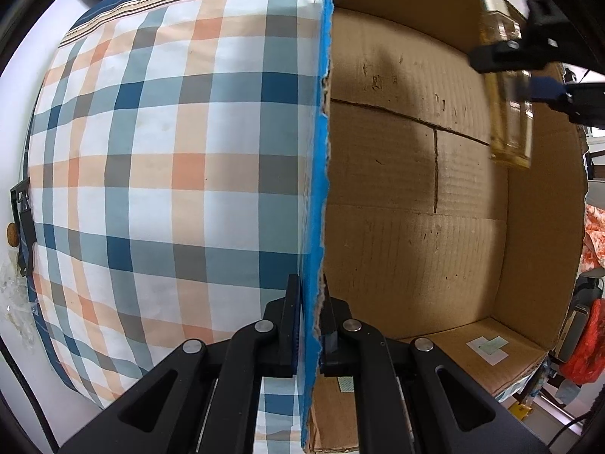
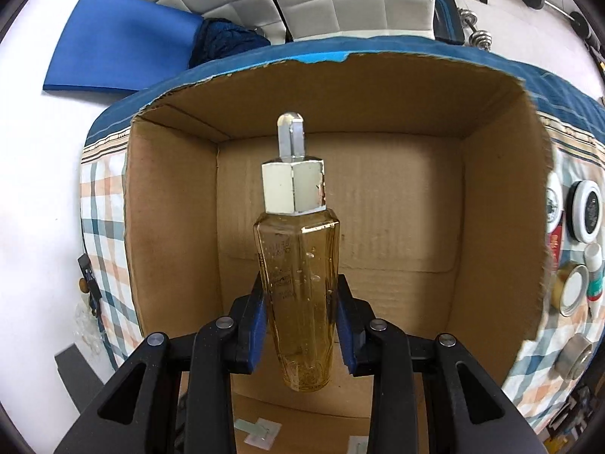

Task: Organize rigid objects
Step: 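Carry the gold bottle into the cardboard box and release it, then move the right gripper to the silver perforated tin and grasp it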

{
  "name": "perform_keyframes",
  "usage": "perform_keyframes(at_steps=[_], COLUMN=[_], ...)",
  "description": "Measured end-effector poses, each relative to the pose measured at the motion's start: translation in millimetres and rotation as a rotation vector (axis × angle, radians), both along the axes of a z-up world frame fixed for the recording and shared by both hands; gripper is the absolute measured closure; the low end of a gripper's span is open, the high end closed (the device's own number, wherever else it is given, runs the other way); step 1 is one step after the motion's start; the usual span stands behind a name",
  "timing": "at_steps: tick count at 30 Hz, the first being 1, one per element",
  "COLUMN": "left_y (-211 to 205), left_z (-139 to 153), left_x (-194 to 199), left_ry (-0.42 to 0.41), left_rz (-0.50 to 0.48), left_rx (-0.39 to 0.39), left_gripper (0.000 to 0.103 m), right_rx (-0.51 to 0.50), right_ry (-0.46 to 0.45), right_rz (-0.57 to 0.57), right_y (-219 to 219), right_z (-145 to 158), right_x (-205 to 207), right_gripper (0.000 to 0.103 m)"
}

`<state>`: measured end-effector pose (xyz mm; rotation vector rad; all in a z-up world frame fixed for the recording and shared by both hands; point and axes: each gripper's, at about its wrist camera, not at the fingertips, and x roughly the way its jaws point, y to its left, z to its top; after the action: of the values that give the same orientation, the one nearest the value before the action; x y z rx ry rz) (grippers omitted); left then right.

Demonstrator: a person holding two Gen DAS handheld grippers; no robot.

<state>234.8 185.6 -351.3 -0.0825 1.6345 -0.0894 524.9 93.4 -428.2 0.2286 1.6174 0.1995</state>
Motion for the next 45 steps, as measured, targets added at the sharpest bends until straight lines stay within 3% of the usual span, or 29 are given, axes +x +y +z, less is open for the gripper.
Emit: perform_keyframes(at_steps=[11, 15, 16, 18, 22, 24, 26, 31, 45], left_y=[1, 2, 2, 2, 3, 3, 2, -1, -8], left_z=[0, 0, 0, 0, -1, -2, -2, -1, 3], left_x=[0, 0, 0, 0, -2, -3, -4, -7, -12], left_ry=[-0.002, -0.001, -0.001, 0.001, 0.005, 0.004, 0.006, -0.004, -0.027], left_rz=[-0.006, -0.008, -0.009, -0.011, -0.015, -0.016, -0.018, -0.028, -0.059], left_rx=[-0.001, -0.004, -0.004, -0.001, -0.002, -0.001, -0.003, 0.001, 0.000], left_gripper=[0.098, 0.098, 0.098, 0.099, 0.099, 0.099, 0.099, 0.099, 0.099], right_rx=[-0.027, -0.017, -0.019, -0.015, -0.063, -0.096, -0.123, -0.186, -0.199], right_ry=[0.037, 0.055, 0.060, 0.045, 0.023, 0.017, 0.004, -0.023, -0.069], right_rz=[0.008, -0.009, -0.017, -0.033, -0.019, -0.015, 0.001, 0.015, -0.028], right_y=[21, 20, 18, 13, 9, 7, 6, 4, -9], right_z=[-24, -29, -28, -22, -9, -4, 3, 16, 47], right_x=[16, 20, 20, 19, 16, 13, 8, -7, -54], right_gripper=[0.069, 0.065, 0.048, 0.028, 0.022, 0.008, 0.000, 0.000, 0.000])
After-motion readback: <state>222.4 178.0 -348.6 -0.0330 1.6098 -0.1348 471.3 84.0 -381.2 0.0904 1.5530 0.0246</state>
